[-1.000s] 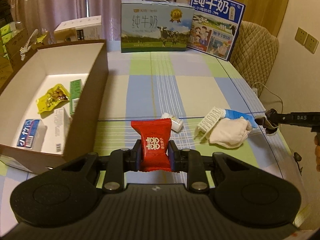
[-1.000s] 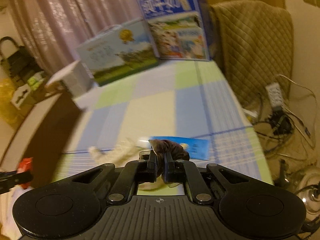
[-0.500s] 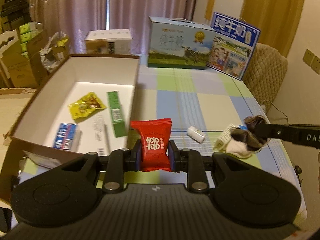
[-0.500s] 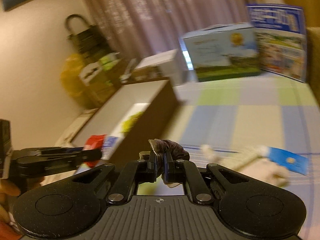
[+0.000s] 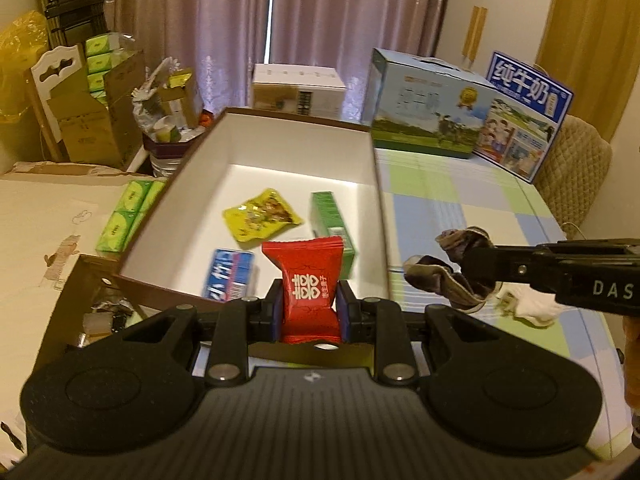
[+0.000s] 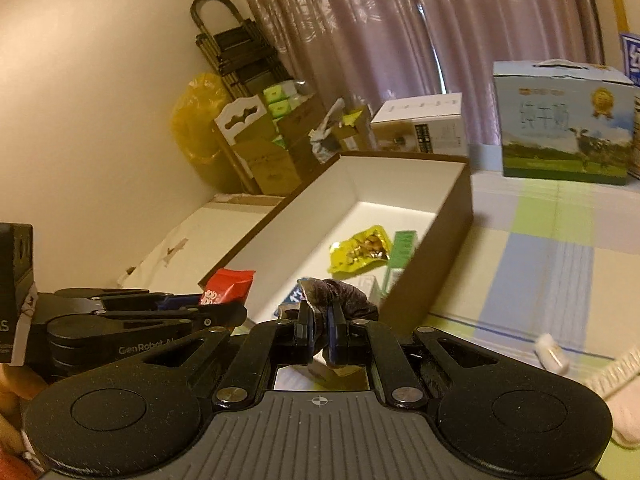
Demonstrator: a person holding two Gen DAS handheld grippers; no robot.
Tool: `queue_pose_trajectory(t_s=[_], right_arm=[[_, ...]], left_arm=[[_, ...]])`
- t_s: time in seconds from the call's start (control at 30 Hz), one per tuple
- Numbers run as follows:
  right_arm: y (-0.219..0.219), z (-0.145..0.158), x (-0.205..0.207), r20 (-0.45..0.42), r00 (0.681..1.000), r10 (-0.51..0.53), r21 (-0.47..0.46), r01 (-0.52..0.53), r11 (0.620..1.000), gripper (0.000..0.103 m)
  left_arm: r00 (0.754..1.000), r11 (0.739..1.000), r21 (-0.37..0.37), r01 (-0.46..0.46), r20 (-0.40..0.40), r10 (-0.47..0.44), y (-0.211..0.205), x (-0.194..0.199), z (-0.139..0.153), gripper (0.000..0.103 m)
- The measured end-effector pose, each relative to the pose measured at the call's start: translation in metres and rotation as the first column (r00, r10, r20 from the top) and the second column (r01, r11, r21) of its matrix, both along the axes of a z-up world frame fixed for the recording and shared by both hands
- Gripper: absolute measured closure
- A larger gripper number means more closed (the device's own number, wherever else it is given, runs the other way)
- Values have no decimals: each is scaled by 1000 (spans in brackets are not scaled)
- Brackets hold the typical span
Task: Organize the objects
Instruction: 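Carry red packet and dark sock into the brown box and release both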
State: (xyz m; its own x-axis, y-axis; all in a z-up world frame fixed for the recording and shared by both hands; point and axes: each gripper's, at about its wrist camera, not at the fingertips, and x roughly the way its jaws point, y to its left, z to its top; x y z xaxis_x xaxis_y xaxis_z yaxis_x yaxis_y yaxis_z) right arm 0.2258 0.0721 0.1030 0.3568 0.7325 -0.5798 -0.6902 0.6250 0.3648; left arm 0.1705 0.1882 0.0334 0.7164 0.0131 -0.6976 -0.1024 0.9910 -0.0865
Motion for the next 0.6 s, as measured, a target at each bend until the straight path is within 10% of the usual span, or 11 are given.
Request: queue_pose_trajectory(t_s=[0.6], right_arm=[[98,-27,65,13,998,-69,-85,70,994,100]], left_arm=[[996,998,21,54,-72,-53,76,89,-22,81]])
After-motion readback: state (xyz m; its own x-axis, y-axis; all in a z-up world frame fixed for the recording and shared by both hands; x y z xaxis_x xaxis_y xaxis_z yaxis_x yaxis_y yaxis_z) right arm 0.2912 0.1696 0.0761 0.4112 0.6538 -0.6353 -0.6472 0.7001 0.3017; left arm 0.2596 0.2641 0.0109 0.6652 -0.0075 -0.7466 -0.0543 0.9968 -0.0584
